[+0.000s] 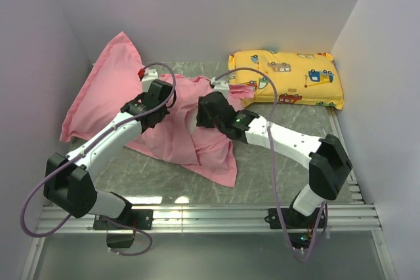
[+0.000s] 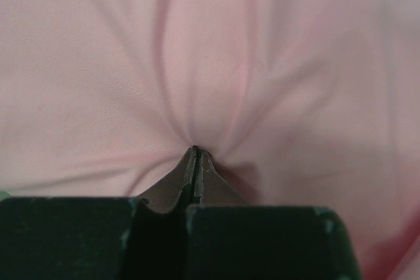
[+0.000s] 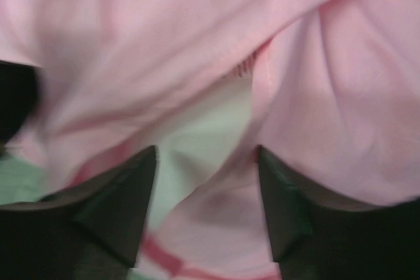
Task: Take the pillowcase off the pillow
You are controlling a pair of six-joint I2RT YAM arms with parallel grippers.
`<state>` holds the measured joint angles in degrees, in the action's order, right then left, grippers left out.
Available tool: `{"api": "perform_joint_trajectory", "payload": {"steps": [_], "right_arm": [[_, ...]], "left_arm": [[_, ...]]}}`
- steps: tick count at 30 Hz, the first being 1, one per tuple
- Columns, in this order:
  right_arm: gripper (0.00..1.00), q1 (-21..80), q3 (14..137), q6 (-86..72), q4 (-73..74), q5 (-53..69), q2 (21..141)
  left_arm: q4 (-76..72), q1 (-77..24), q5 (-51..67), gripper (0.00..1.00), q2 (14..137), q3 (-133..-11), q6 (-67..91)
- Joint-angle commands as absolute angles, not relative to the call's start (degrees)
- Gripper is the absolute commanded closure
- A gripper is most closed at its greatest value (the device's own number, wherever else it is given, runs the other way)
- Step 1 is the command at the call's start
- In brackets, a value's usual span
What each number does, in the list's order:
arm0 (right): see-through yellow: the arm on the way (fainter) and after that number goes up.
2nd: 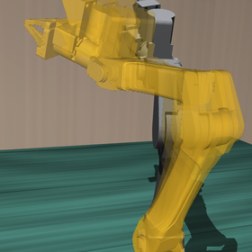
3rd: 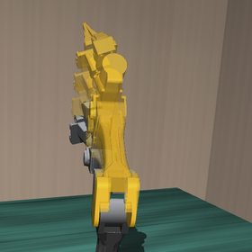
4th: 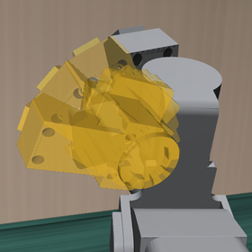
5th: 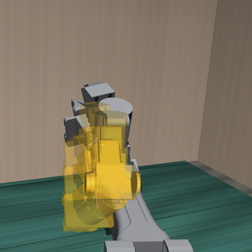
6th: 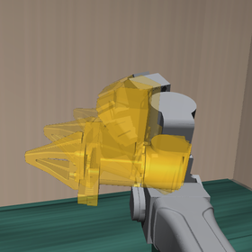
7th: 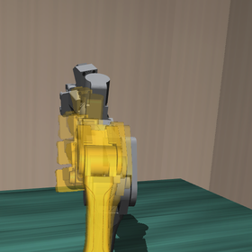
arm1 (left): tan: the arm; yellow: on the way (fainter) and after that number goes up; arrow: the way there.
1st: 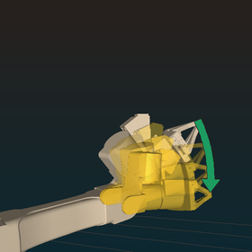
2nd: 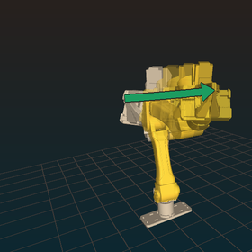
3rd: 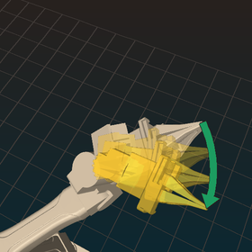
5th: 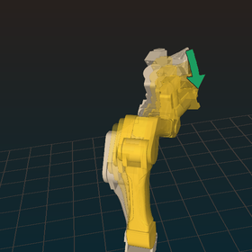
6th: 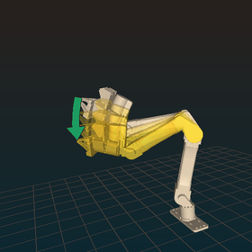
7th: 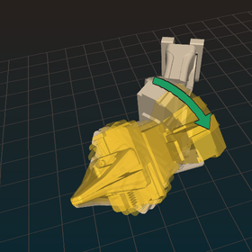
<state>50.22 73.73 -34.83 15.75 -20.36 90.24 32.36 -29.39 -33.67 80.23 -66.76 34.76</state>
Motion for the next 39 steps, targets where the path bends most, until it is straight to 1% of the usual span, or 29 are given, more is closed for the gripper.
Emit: {"api": "perform_joint_trajectory", "payload": {"steps": [1,2,4,5,7,8,9,10,11,12,13,16,17,19,20,23,26,28,30,31,33,34,35,36,37,38,39], "right_arm": [[0.43,49.1,71.6,-35.2,20.3,-23.2,89.1],[0.55,49.0,66.7,-36.0,17.9,-23.0,87.4],[0.67,48.6,62.2,-37.2,15.9,-23.6,81.9],[0.77,48.5,60.2,-37.8,13.9,-23.2,80.3],[0.85,48.2,56.3,-37.9,12.1,-22.2,77.7],[0.95,48.0,55.6,-38.0,11.4,-21.2,77.5],[0.98,48.0,55.5,-38.0,11.3,-21.1,77.5],[1.0,48.0,55.5,-38.0,11.0,-20.7,78.0],[1.0,48.0,55.5,-37.9,10.5,-20.4,78.0],[1.0,48.0,55.3,-38.1,9.9,-19.5,78.1],[1.0,48.0,54.9,-38.2,9.1,-19.3,78.2],[1.0,47.9,54.7,-38.5,8.4,-18.8,78.4],[1.0,47.9,54.8,-38.6,8.3,-18.8,78.4],[1.0,48.0,55.0,-38.7,8.4,-18.8,78.6],[1.0,47.9,54.9,-38.8,8.4,-18.9,78.6],[1.0,47.9,54.8,-39.2,8.1,-19.3,78.1],[1.0,47.9,54.8,-39.2,8.3,-19.5,77.6],[1.0,48.0,55.1,-39.1,9.0,-19.6,77.0],[1.0,47.9,54.4,-39.1,9.8,-19.9,75.6],[1.0,47.8,54.0,-39.1,9.9,-20.0,74.9],[1.0,47.1,51.7,-39.5,10.2,-20.0,72.3],[1.0,46.4,50.6,-39.6,10.2,-19.4,71.2],[1.0,44.4,48.1,-40.1,9.9,-18.7,70.0],[1.0,43.3,46.6,-40.3,9.8,-16.8,67.4],[1.0,41.8,45.0,-40.8,9.5,-15.6,65.8],[1.0,37.6,41.7,-41.0,8.6,-13.7,64.4],[1.0,35.5,39.9,-41.1,8.2,-10.3,61.5]], "left_arm": [[30.4,-29.8,-28.7,1.0,79.4,-66.2,36.1],[30.3,-29.8,-28.8,1.0,79.3,-66.1,35.9],[30.2,-29.8,-29.0,1.0,78.9,-65.9,35.4],[30.1,-29.8,-29.1,0.99,78.9,-66.0,35.3],[30.7,-29.8,-28.7,1.0,78.5,-66.5,34.9],[30.8,-29.8,-28.3,1.0,78.3,-66.9,34.8],[31.1,-30.3,-28.0,0.99,77.5,-67.8,34.5],[31.9,-30.8,-28.0,1.0,77.2,-68.2,34.2],[32.4,-31.5,-28.5,0.99,76.6,-68.8,34.1],[33.2,-33.2,-29.0,0.94,75.5,-70.4,34.3],[35.2,-34.2,-30.7,0.79,75.0,-71.3,34.4],[37.8,-39.0,-33.7,0.52,72.7,-74.1,34.7],[39.6,-41.6,-35.5,0.38,72.2,-75.1,34.9],[41.6,-44.6,-37.3,0.29,71.5,-76.2,36.1],[43.1,-47.8,-38.6,0.2,71.3,-76.5,36.6],[44.2,-53.0,-40.3,0.11,72.2,-75.9,38.9],[44.2,-54.0,-41.4,0.09,74.9,-73.8,40.7],[44.2,-54.0,-43.3,0.11,77.6,-73.4,41.4],[44.6,-53.0,-46.1,0.23,80.3,-73.9,42.4],[44.6,-52.1,-46.3,0.42,81.1,-74.3,42.2],[43.1,-48.9,-45.4,0.63,82.8,-74.7,40.4],[41.0,-47.6,-43.8,0.75,83.1,-74.6,39.6],[40.4,-44.9,-43.2,0.95,83.3,-74.5,38.5],[40.3,-43.4,-43.1,1.0,83.6,-74.6,38.3],[40.2,-42.1,-43.2,0.99,83.7,-74.6,38.1],[39.7,-39.1,-42.7,1.0,83.4,-74.4,37.4],[39.6,-37.3,-42.4,0.99,82.5,-74.4,37.3]]}}
